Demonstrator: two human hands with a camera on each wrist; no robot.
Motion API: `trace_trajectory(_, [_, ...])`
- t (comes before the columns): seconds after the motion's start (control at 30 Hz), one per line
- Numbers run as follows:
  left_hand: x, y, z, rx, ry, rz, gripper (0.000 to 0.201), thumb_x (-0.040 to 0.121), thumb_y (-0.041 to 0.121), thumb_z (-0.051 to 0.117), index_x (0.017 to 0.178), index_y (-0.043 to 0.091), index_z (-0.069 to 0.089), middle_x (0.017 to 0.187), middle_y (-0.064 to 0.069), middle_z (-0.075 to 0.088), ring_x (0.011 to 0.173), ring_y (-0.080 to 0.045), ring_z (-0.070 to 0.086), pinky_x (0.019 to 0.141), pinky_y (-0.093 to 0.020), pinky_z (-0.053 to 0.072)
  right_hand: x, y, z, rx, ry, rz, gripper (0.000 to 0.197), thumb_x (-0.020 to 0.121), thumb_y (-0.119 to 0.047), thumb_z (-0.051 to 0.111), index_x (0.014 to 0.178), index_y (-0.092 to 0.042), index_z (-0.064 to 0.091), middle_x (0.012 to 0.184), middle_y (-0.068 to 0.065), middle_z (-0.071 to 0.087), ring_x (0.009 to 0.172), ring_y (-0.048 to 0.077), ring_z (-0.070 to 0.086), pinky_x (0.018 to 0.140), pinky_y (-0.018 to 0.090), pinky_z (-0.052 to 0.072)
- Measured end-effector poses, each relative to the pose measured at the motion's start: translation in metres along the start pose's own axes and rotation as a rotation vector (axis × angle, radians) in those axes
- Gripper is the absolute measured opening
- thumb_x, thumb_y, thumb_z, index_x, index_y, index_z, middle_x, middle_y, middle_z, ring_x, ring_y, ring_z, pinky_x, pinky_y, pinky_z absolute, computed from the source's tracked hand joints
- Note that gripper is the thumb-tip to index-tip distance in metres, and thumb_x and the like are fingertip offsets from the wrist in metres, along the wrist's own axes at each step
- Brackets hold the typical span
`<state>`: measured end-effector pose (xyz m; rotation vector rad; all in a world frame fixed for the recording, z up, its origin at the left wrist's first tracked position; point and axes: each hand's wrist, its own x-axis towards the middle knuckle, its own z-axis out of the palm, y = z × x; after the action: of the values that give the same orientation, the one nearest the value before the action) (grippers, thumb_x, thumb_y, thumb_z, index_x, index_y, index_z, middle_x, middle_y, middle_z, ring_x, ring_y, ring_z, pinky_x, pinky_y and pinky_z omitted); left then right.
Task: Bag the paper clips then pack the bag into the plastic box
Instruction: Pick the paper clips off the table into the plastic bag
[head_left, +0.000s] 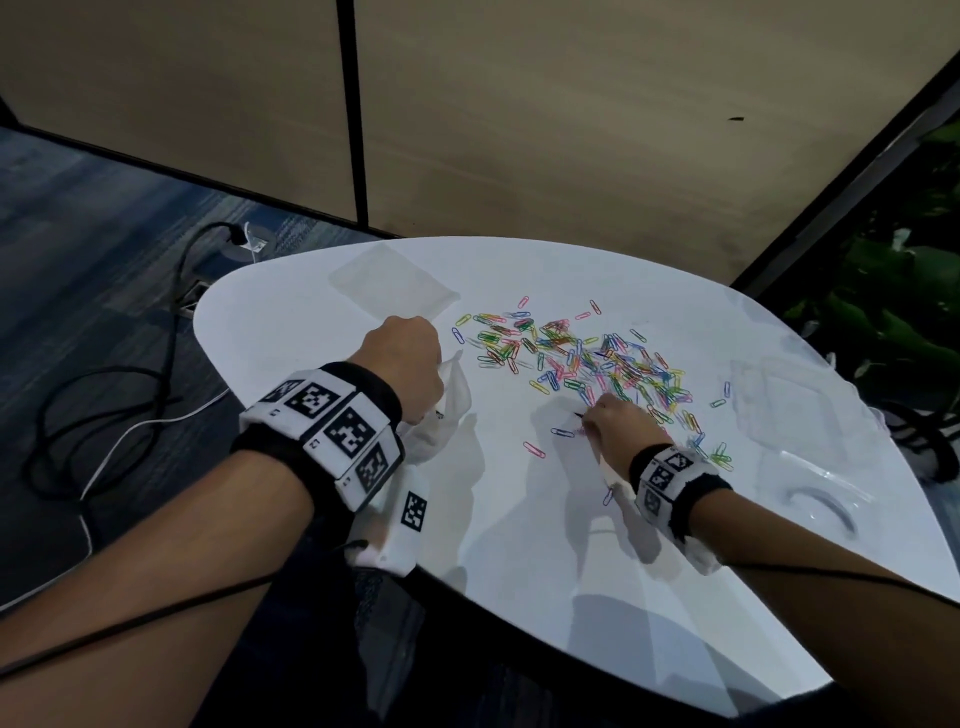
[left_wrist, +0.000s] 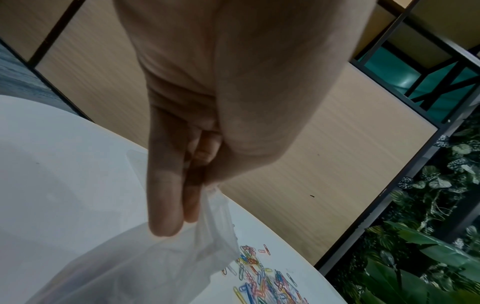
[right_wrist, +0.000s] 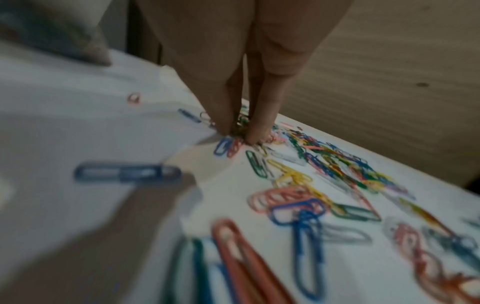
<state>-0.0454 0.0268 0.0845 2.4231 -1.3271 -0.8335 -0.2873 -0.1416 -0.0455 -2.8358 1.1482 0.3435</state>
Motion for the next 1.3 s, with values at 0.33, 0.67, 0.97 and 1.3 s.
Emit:
trace_trajectory(0.33, [0.001, 0.003, 0.003, -0.013, 0.010, 0.008, 0.030, 0.086, -0.005, 0.049, 0.104, -0.005, 0.072, 0.093, -0.021, 0.074, 0.088, -0.037, 0.074, 0.085, -0.045, 0.062, 0.017, 0.022, -0.057, 1.194, 0.145, 0.533, 0.015, 0.078, -0.014, 0.080, 0.089, -0.005, 0.077, 0.089, 0.009, 0.076, 0.080, 0.020, 0.074, 0.073, 0.026, 0.058])
trace_trajectory(0.67, [0.001, 0.006, 0.011, -0.072, 0.011, 0.065, 0.026, 0.086, -0.006, 0.049, 0.094, -0.001, 0.073, 0.079, -0.016, 0.076, 0.076, -0.032, 0.075, 0.080, -0.042, 0.063, -0.009, -0.101, -0.120, 1.889, -0.257, 0.117, 0.017, 0.091, 0.003, 0.059, 0.105, 0.011, 0.065, 0.089, 0.011, 0.073, 0.080, 0.014, 0.072, 0.074, 0.017, 0.057])
trace_trajectory(0.97, [0.000, 0.003, 0.008, -0.113, 0.005, 0.071, 0.028, 0.089, -0.001, 0.050, 0.092, 0.011, 0.076, 0.076, -0.011, 0.075, 0.065, -0.025, 0.077, 0.075, -0.039, 0.065, -0.004, -0.133, -0.098, 1.641, -0.112, 0.194, 0.012, 0.084, 0.013, 0.062, 0.088, 0.003, 0.070, 0.083, 0.018, 0.068, 0.065, 0.019, 0.069, 0.071, 0.022, 0.060])
trace_trajectory(1.3, [-0.004, 0.008, 0.008, -0.068, 0.003, 0.085, 0.028, 0.086, -0.004, 0.056, 0.096, 0.010, 0.078, 0.083, -0.013, 0.075, 0.080, -0.031, 0.074, 0.084, -0.041, 0.062, -0.009, -0.152, -0.096, 0.718, -0.004, -0.067, 0.023, 0.084, -0.003, 0.059, 0.094, -0.013, 0.076, 0.091, 0.003, 0.073, 0.077, 0.014, 0.058, 0.065, 0.017, 0.038])
